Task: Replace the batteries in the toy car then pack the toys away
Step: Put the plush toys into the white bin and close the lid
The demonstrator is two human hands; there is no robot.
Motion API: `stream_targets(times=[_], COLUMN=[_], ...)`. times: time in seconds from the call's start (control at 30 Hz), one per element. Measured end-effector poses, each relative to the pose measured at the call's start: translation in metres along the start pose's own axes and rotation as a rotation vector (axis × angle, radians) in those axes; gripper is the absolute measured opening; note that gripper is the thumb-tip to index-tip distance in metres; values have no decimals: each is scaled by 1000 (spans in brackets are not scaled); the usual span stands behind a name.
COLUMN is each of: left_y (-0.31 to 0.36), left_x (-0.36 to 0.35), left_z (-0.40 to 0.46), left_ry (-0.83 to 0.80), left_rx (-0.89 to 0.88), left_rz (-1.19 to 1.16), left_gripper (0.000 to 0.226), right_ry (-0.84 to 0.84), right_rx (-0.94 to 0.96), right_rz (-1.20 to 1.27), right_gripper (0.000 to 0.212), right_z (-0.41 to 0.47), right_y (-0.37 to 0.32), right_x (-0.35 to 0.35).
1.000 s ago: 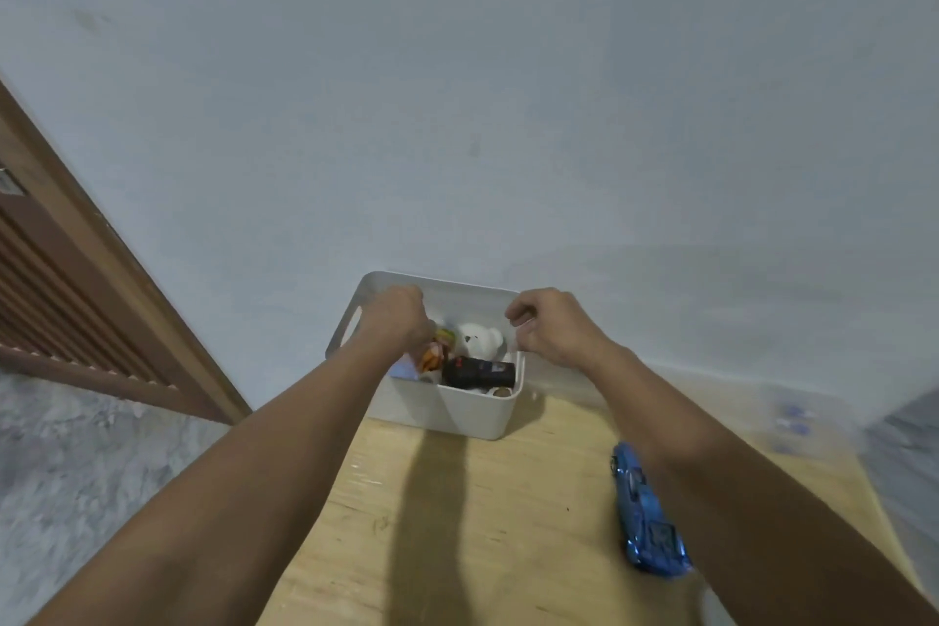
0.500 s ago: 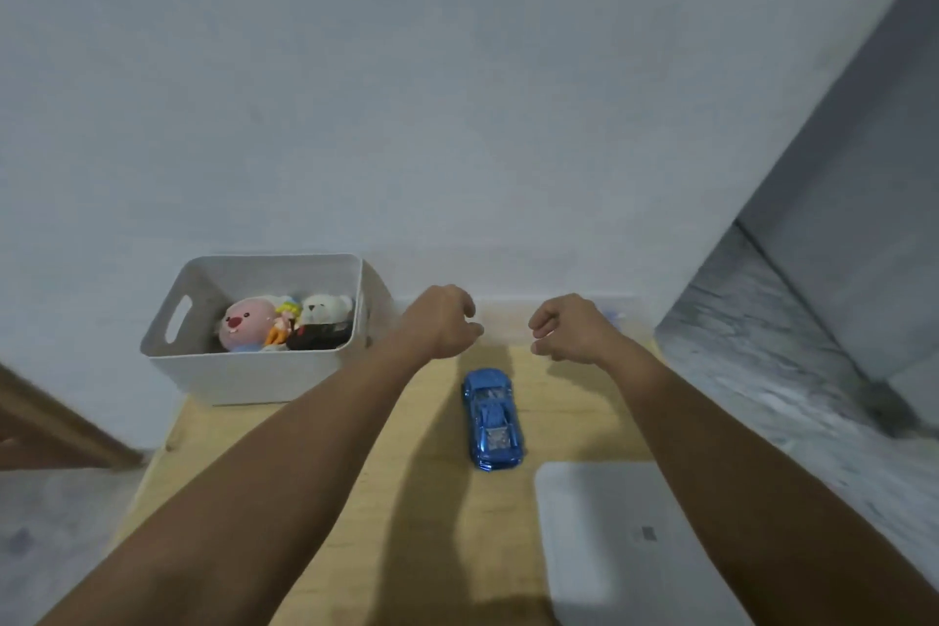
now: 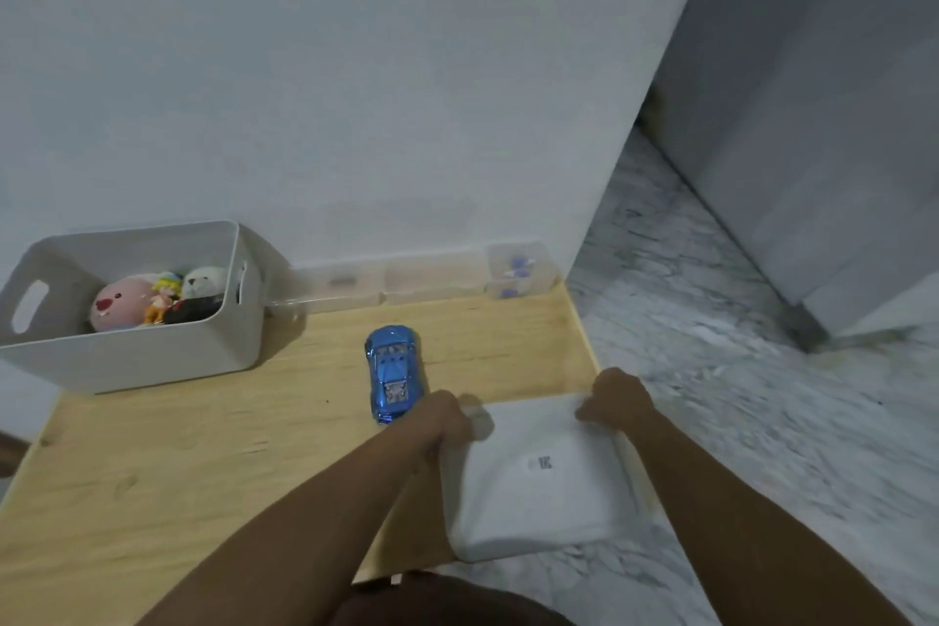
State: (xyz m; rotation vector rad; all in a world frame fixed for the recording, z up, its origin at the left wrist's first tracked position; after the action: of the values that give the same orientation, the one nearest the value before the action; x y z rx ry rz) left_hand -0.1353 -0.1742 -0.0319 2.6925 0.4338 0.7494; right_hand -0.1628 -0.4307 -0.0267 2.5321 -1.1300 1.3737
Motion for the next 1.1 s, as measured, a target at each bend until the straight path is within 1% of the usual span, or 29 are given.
stream_targets(times=[0.03, 0.17, 0.2, 0.27, 0.3, 0.33, 0.4, 0.47, 0.53, 0.6, 0.7, 0.77, 0.83, 0.97, 1.03, 1.1], left_y=[0, -2, -3, -6, -8, -7, -4, 1, 6, 13, 15, 8, -8, -53, -80, -110], left_x=[-4, -20, -22, -28, -32, -34, -36, -31, -20, -2, 32, 56, 82, 141, 170, 198], left_z=[1, 8, 8, 11, 15, 12, 9, 8, 8, -1, -20, -34, -46, -55, -62, -70], left_ry=[21, 35, 55, 75, 85, 91, 109, 165, 271, 433, 704, 829, 929, 1052, 1082, 1106], left_rx=[3, 20, 34, 53, 59, 61, 49, 0, -61, -131, -245, -282, -290, -283, -283, -250], left_rz=[-45, -355, -438, -631, -721, -794, -887, -878, -826, -747, -631, -597, -582, -575, -592, -602], left_gripper=[40, 48, 53, 71, 74, 72, 59, 46, 41, 39, 29, 25, 27, 24, 28, 37], right_ry=[19, 59, 55, 56, 67, 86, 132, 174, 228, 281, 341, 380, 412, 438, 423, 382], right_rx=[-28, -91, -101, -113, -115, -115, -128, -141, -127, -103, -42, 54, 114, 232, 269, 305], right_rz=[25, 87, 97, 99, 100, 105, 122, 172, 223, 281, 353, 366, 393, 450, 437, 447], right_gripper=[30, 35, 34, 32, 32, 31, 32, 31, 29, 34, 41, 39, 39, 35, 41, 47], right_z=[-1, -1, -1, 0, -1, -2, -2, 0, 0, 1, -1, -4, -8, -15, -16, -19], right_y=[12, 41, 46, 52, 54, 55, 59, 62, 59, 51, 26, -3, -36, -113, -153, -195], right_x=[-2, -11, -13, -15, -14, -10, -2, 10, 25, 40, 62, 73, 79, 76, 69, 60])
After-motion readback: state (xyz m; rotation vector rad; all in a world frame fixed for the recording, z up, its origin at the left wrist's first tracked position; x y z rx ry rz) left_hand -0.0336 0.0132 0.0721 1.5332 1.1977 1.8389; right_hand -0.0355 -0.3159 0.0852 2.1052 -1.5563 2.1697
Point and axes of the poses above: each hand's wrist, its own z-axis towards the middle knuckle, its own x-axis out of the back of the hand, y = z × x, the point moved 8 cm from there along z, towards the middle knuckle, and after that the axes turned 6 degrees about -y, right-handed, at the moved point
